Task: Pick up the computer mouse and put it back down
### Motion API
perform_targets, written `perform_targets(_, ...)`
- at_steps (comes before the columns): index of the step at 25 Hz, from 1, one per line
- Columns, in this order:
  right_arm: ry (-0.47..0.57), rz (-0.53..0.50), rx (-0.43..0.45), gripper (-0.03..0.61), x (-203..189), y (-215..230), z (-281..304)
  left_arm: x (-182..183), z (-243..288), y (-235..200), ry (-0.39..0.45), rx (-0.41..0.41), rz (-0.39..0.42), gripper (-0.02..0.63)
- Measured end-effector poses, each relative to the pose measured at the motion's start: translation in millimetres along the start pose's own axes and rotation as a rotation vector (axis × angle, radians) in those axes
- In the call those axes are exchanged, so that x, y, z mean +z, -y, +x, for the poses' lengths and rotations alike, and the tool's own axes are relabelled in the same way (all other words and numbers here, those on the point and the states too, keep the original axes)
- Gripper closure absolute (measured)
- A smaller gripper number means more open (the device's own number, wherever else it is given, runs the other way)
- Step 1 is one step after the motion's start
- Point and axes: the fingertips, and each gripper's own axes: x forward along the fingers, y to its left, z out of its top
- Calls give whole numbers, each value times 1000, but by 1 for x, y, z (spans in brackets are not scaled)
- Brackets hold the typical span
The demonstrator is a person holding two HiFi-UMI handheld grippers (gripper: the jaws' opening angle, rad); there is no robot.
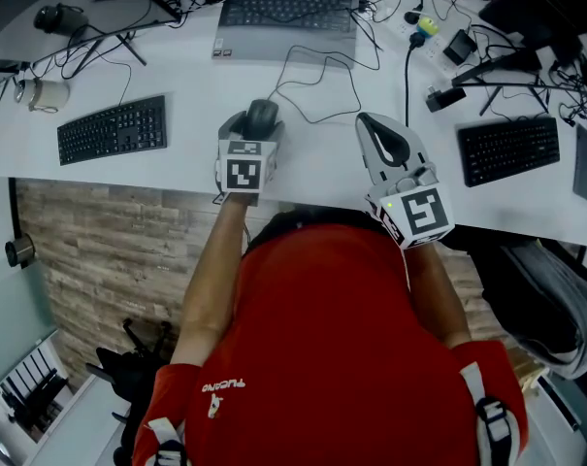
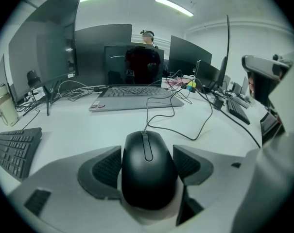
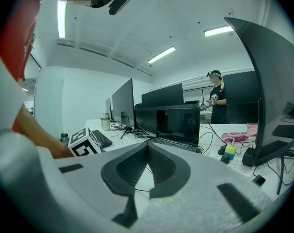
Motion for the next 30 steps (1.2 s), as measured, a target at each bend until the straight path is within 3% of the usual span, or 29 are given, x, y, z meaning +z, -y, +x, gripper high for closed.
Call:
perform_targets(12, 15, 4, 4, 574, 4, -7, -3, 30, -36, 6, 76, -5, -15, 307)
perform_targets(25, 90, -25, 52, 574, 36, -24, 0, 107, -133, 15, 414, -13, -31, 310)
perform_targets(30, 125, -25, 69, 574, 50, -29, -1, 124, -169, 16, 532, 4, -31, 375)
